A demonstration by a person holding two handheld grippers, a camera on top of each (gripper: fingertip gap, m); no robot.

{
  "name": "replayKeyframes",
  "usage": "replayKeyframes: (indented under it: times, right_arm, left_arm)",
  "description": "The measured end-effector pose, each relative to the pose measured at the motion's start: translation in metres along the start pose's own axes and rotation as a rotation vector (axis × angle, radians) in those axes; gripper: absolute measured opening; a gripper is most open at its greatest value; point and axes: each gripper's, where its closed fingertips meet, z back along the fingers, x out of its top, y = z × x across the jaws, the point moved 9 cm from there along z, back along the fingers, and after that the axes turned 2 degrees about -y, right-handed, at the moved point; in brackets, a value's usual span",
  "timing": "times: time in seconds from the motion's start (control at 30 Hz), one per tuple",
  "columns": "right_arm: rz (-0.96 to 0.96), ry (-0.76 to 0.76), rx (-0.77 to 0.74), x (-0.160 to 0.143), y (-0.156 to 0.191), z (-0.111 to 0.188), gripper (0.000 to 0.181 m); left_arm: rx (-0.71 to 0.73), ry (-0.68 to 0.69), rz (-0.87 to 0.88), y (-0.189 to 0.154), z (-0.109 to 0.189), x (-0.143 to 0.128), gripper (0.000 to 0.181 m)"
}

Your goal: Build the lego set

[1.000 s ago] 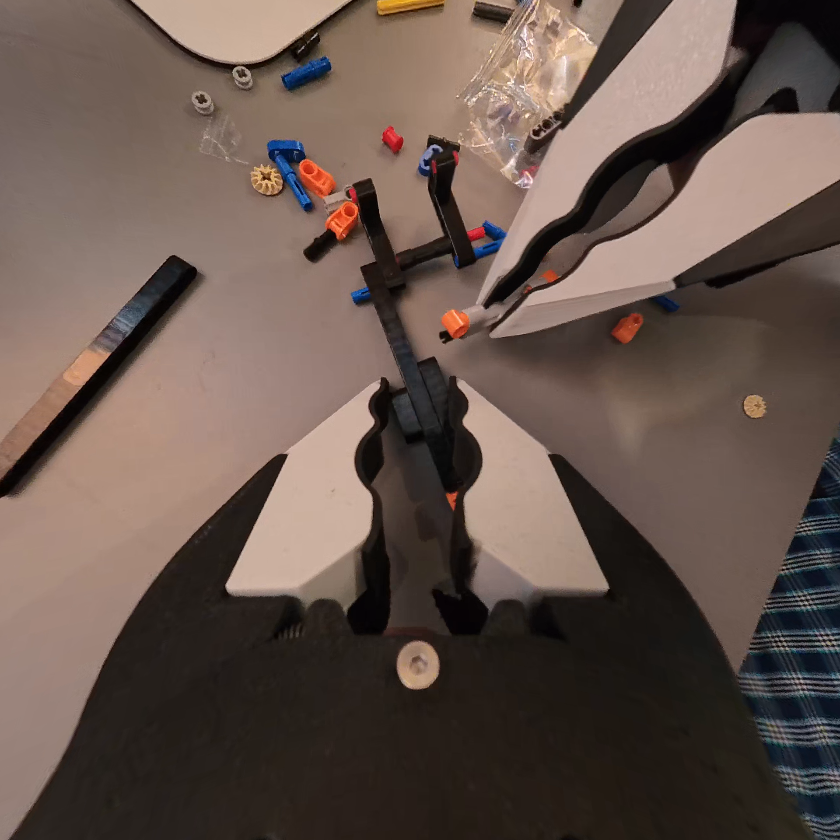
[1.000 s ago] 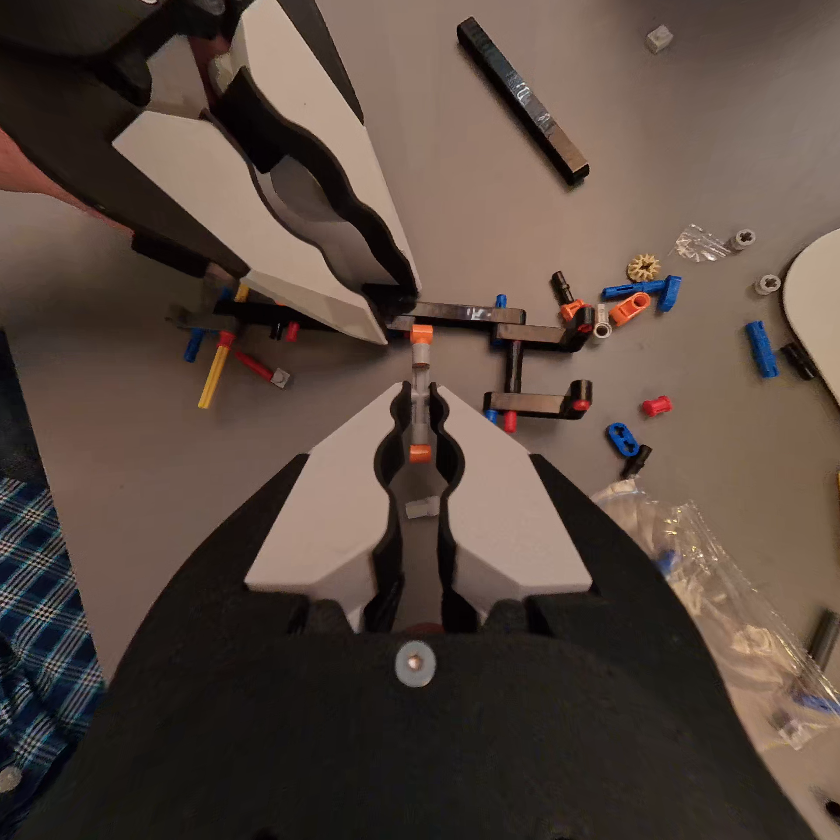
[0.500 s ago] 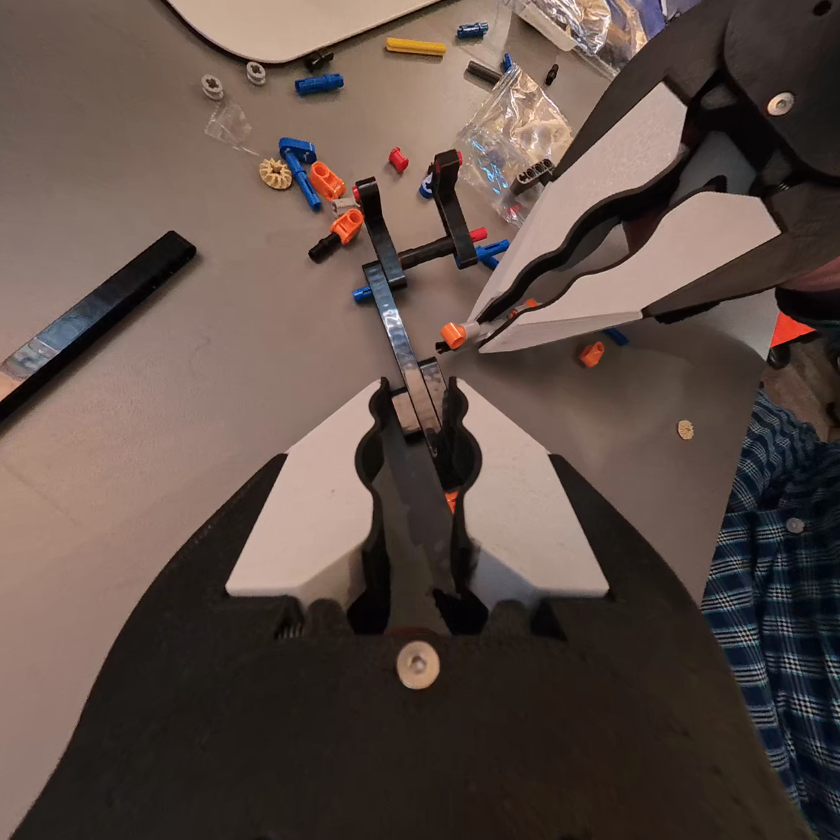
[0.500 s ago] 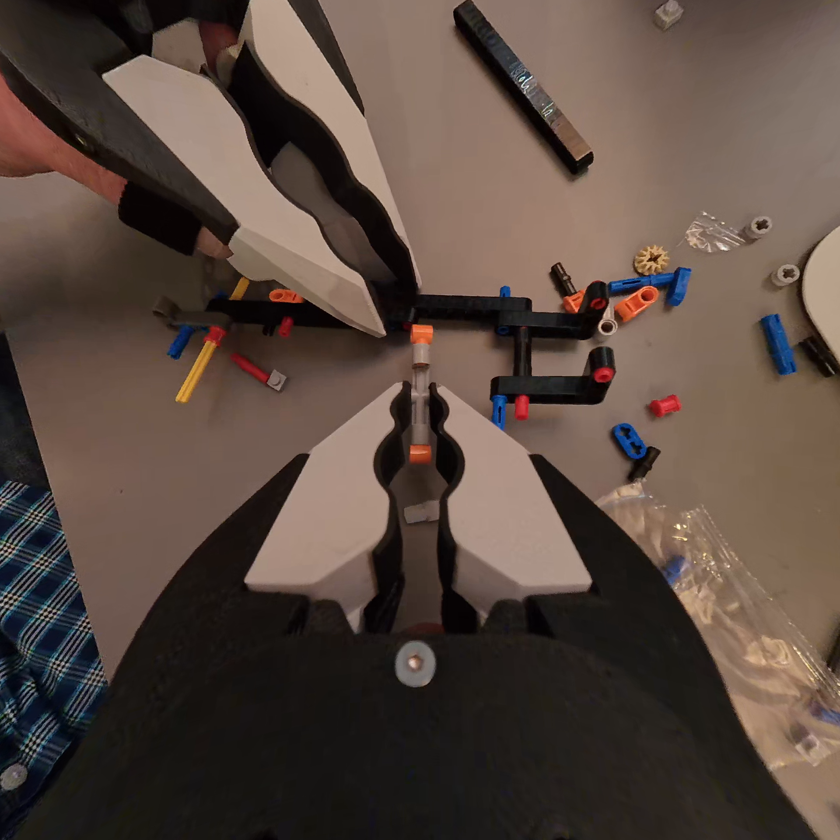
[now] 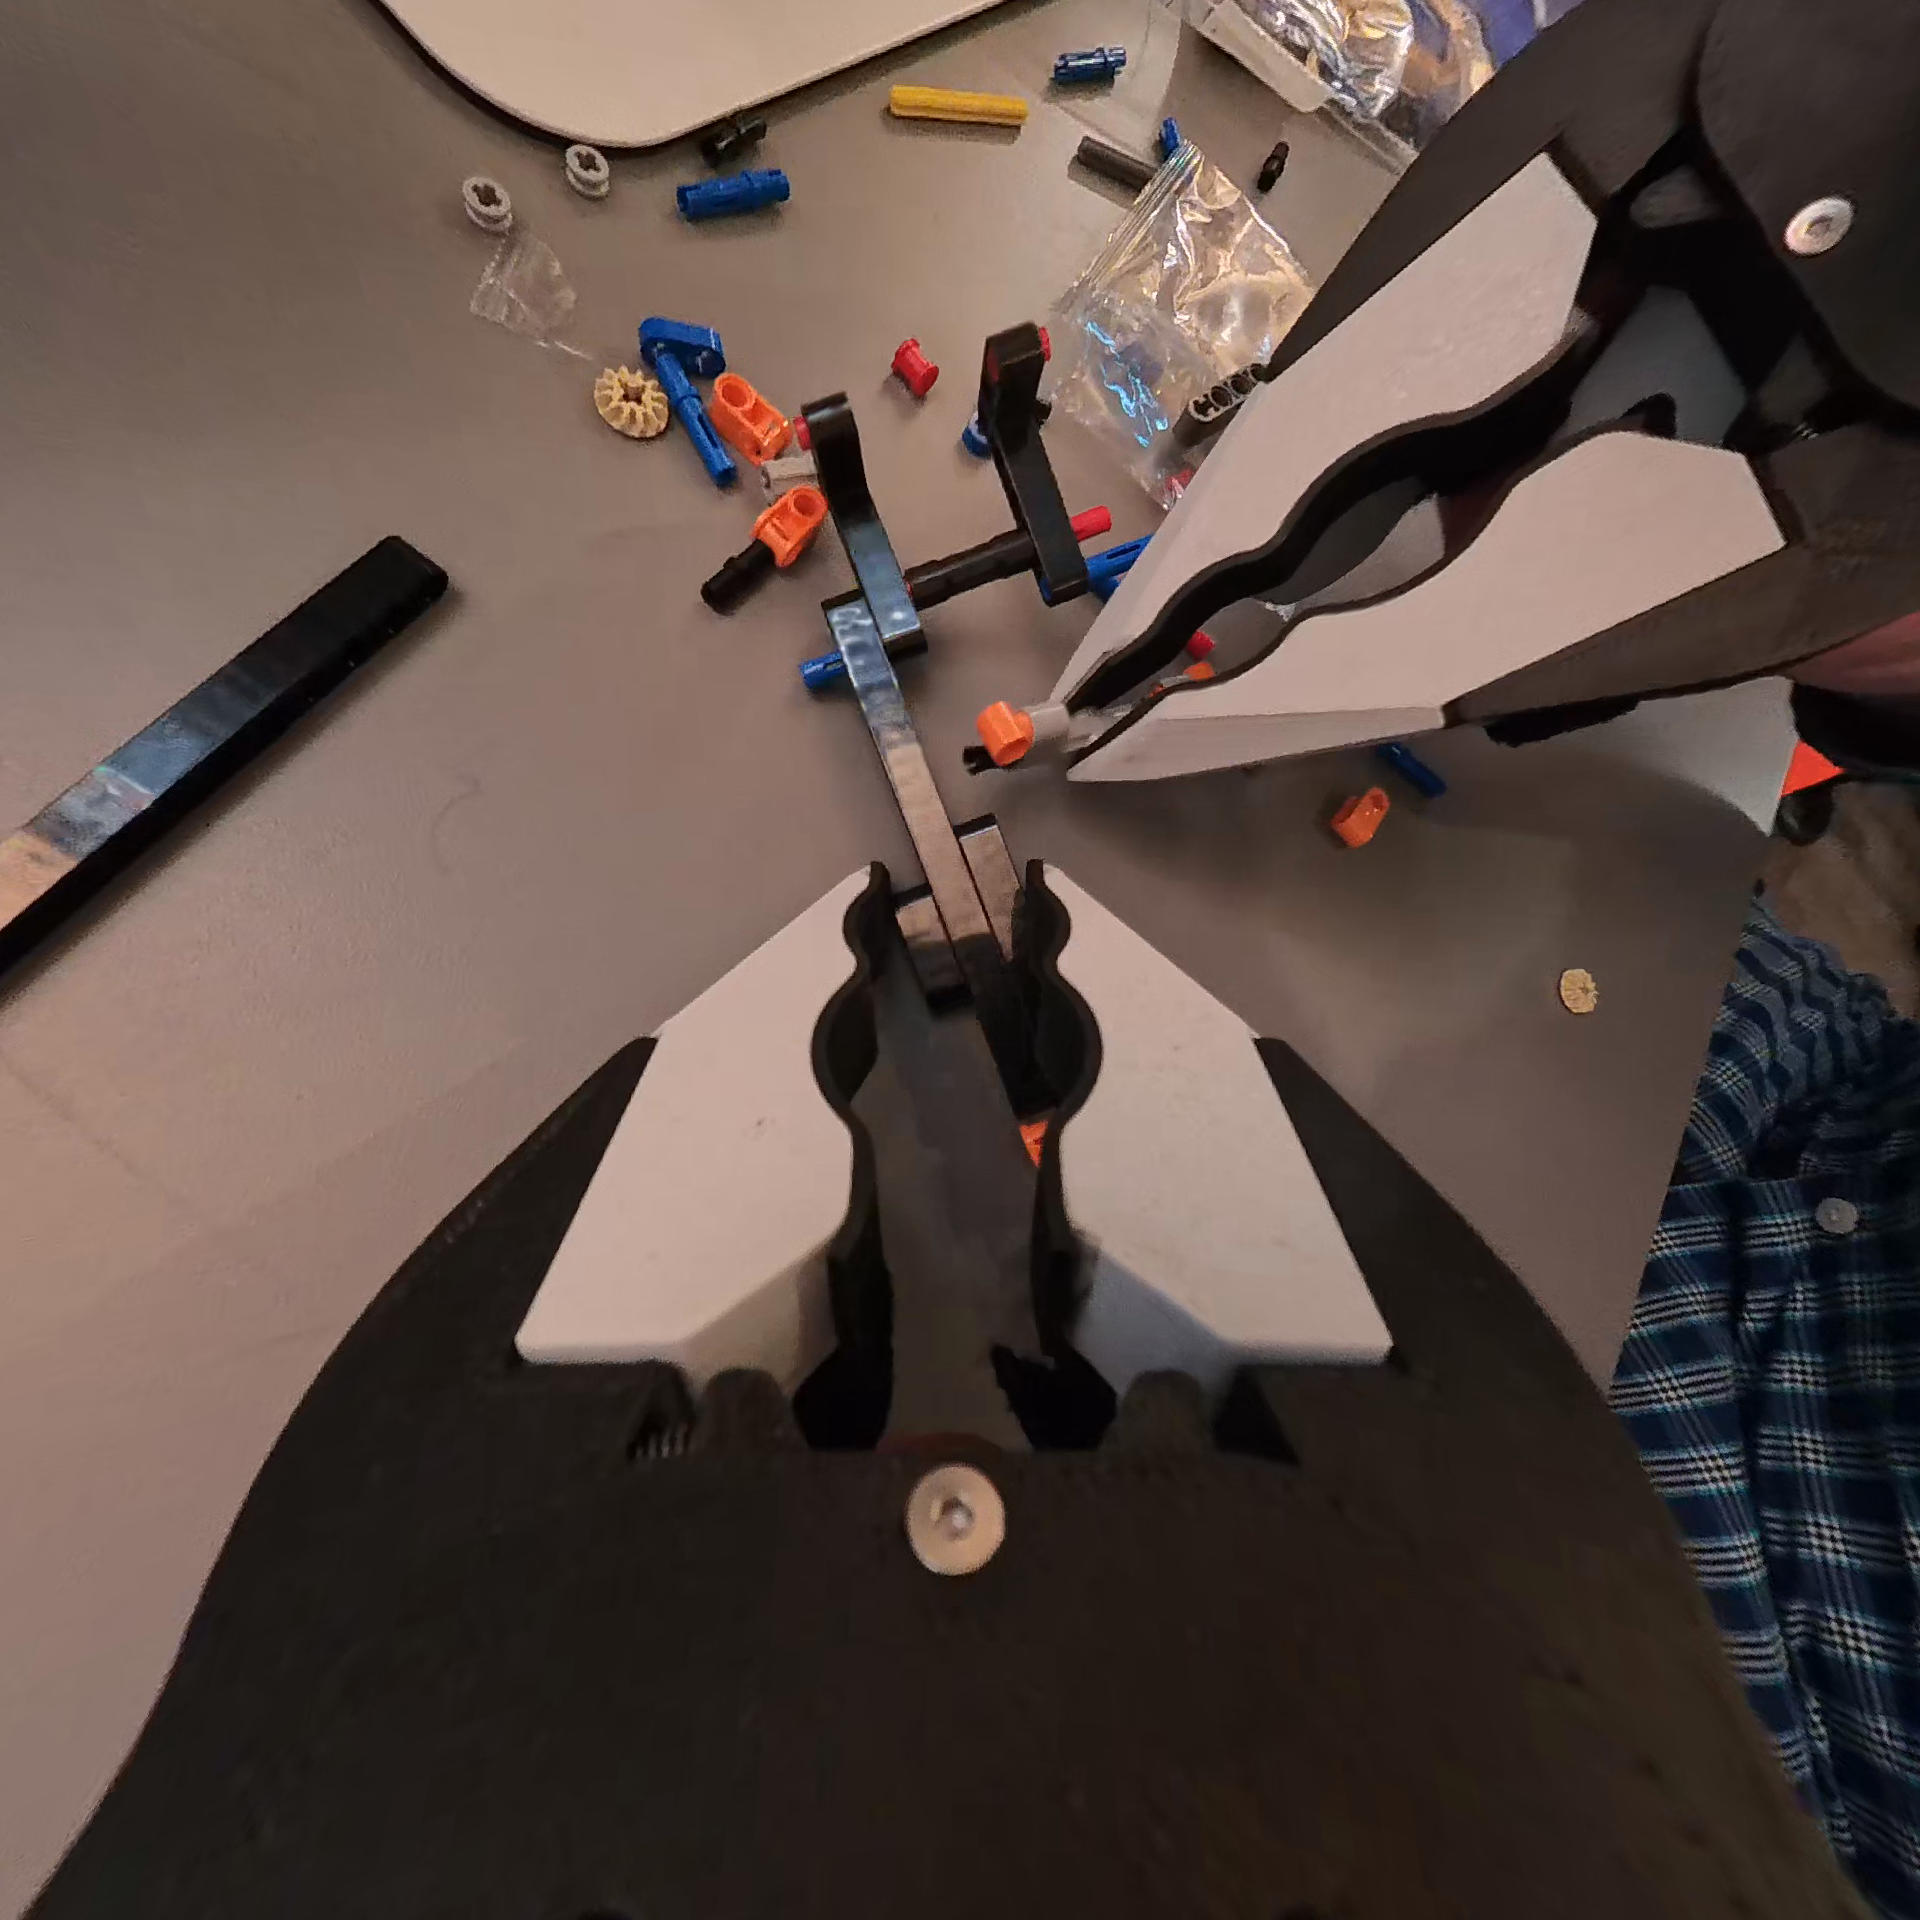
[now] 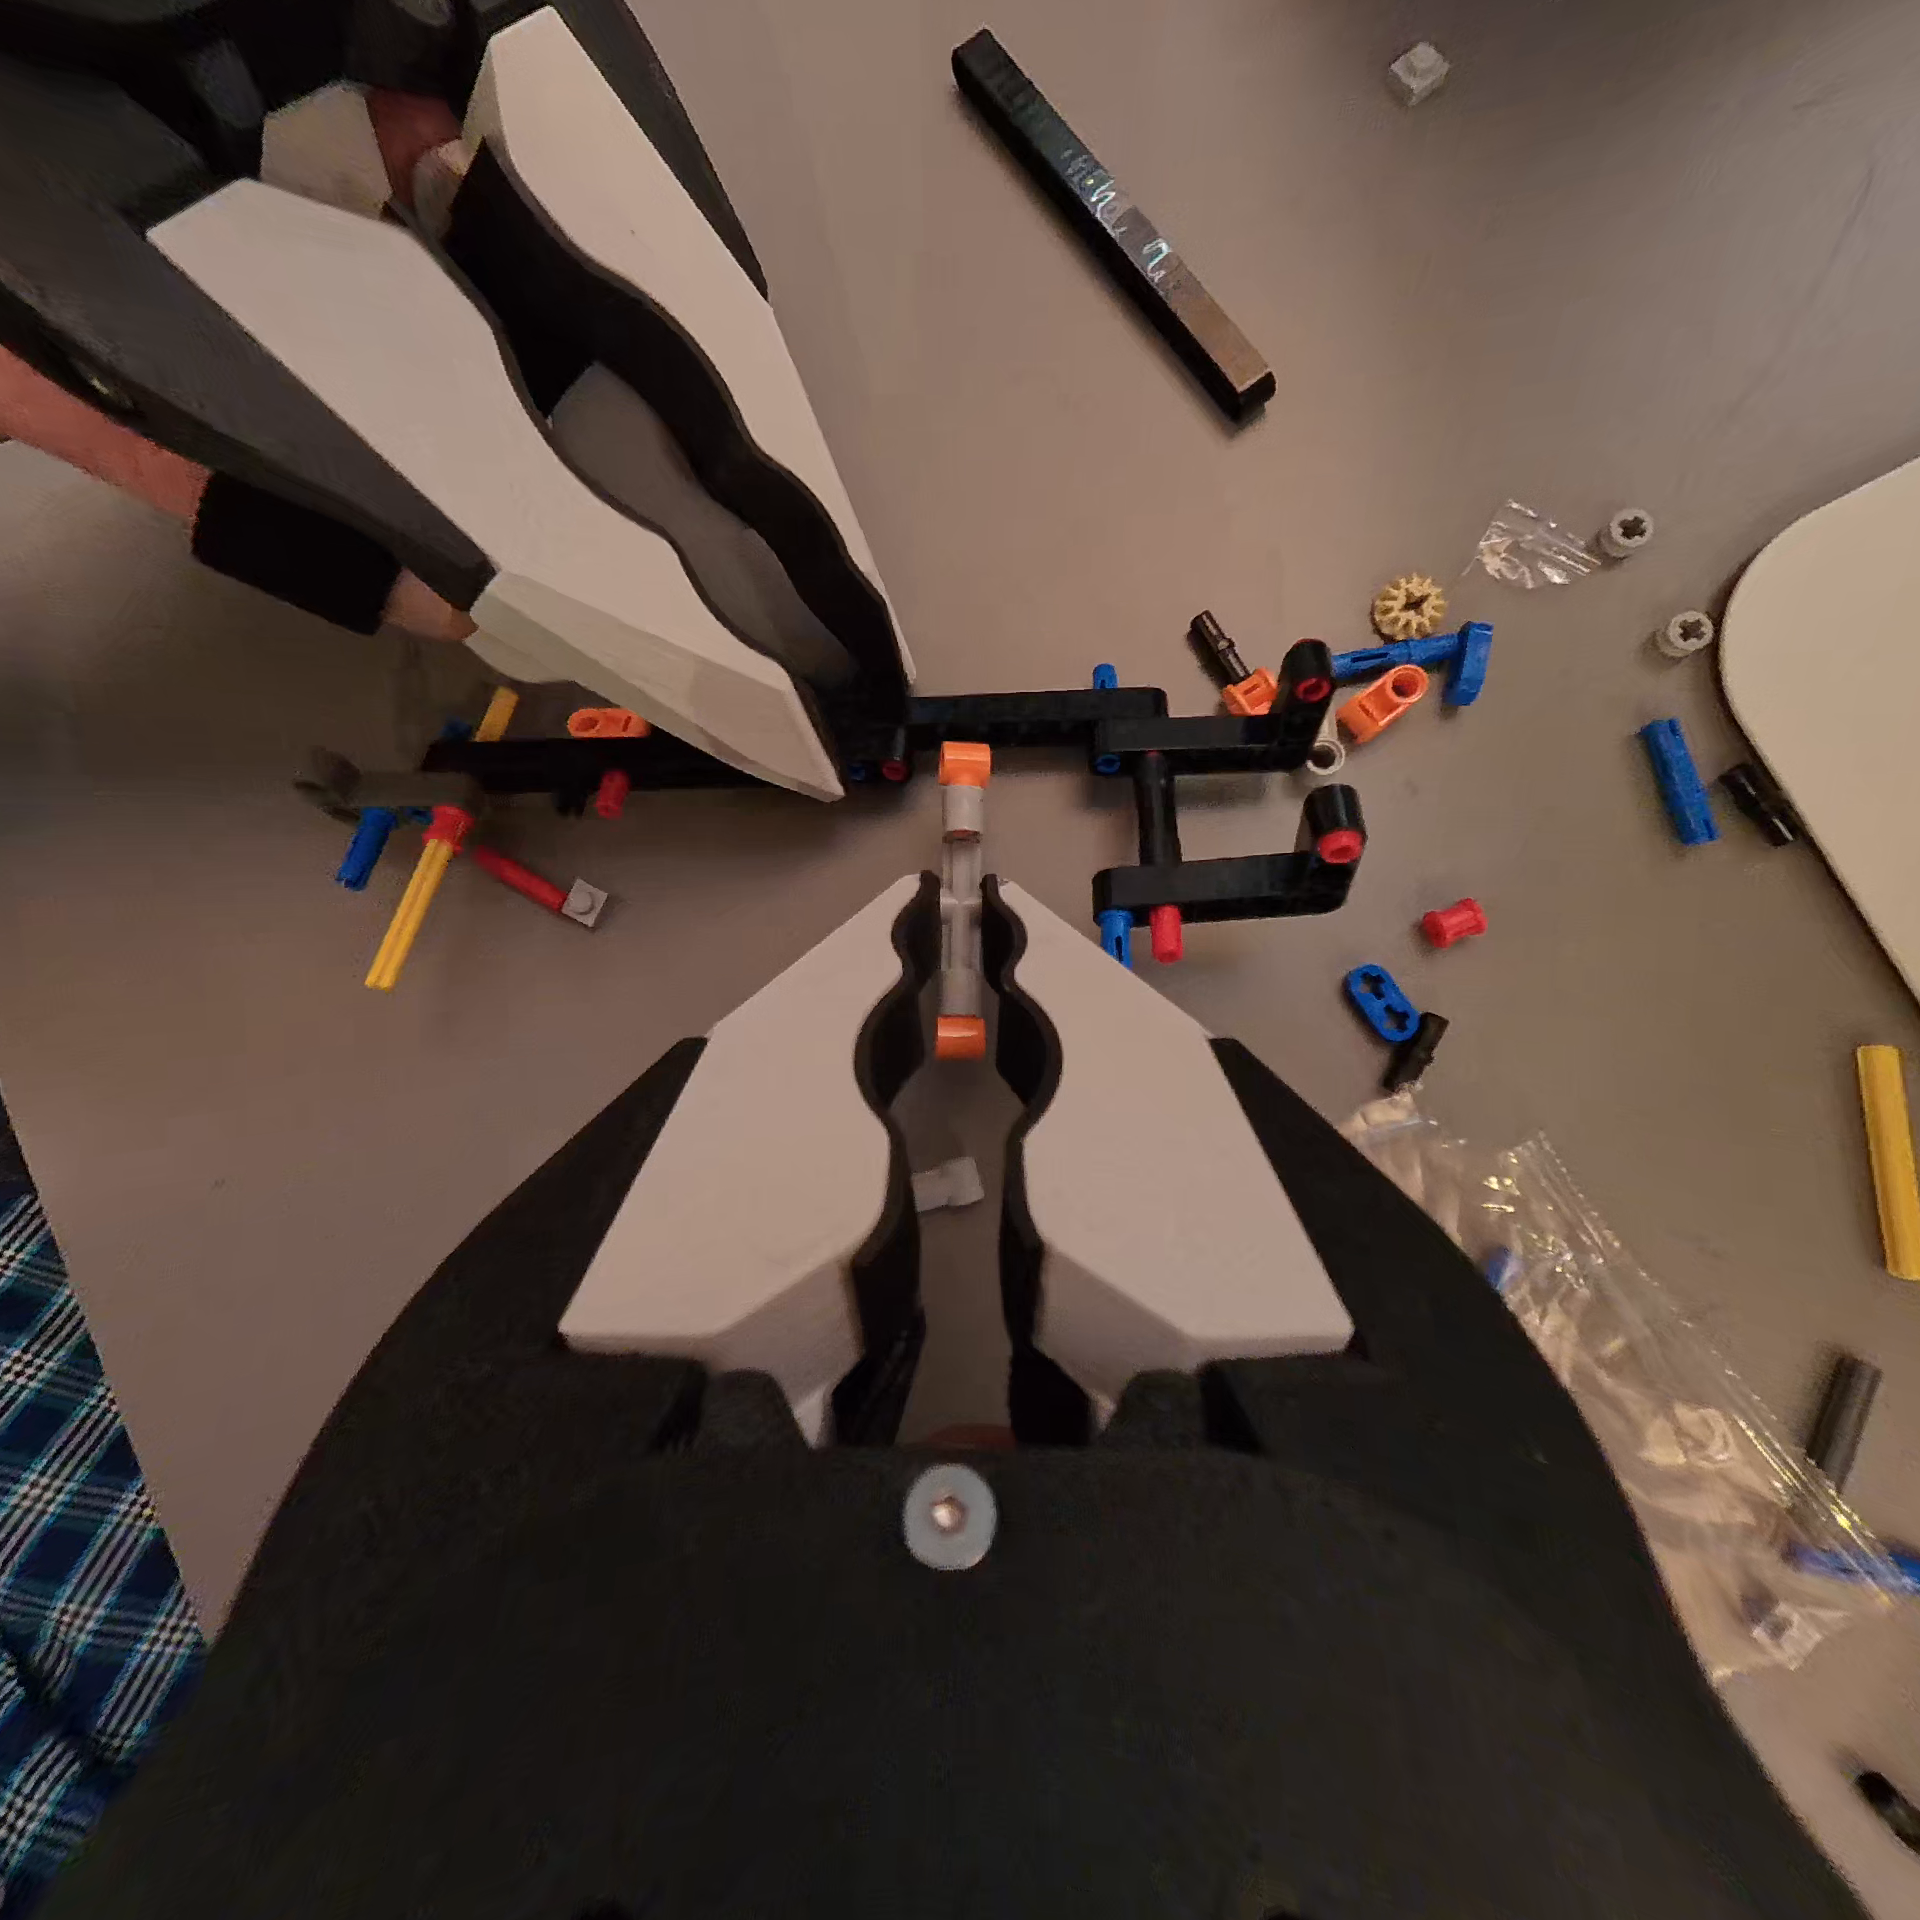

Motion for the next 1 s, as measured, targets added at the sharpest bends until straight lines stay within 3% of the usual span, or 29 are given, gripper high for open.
replayKeyframes:
  times: [0.43, 1.0]
  right_arm:
    - [0.041, 0.031, -0.074, 0.001, 0.001, -0.004, 0.005]
    - [0.049, 0.075, -0.045, -0.001, -0.003, -0.006, 0.004]
  left_arm:
    - [0.089, 0.062, -0.104, -0.011, -0.005, 0.003, 0.023]
    - [0.168, 0.128, -0.249, -0.021, -0.012, 0.007, 0.024]
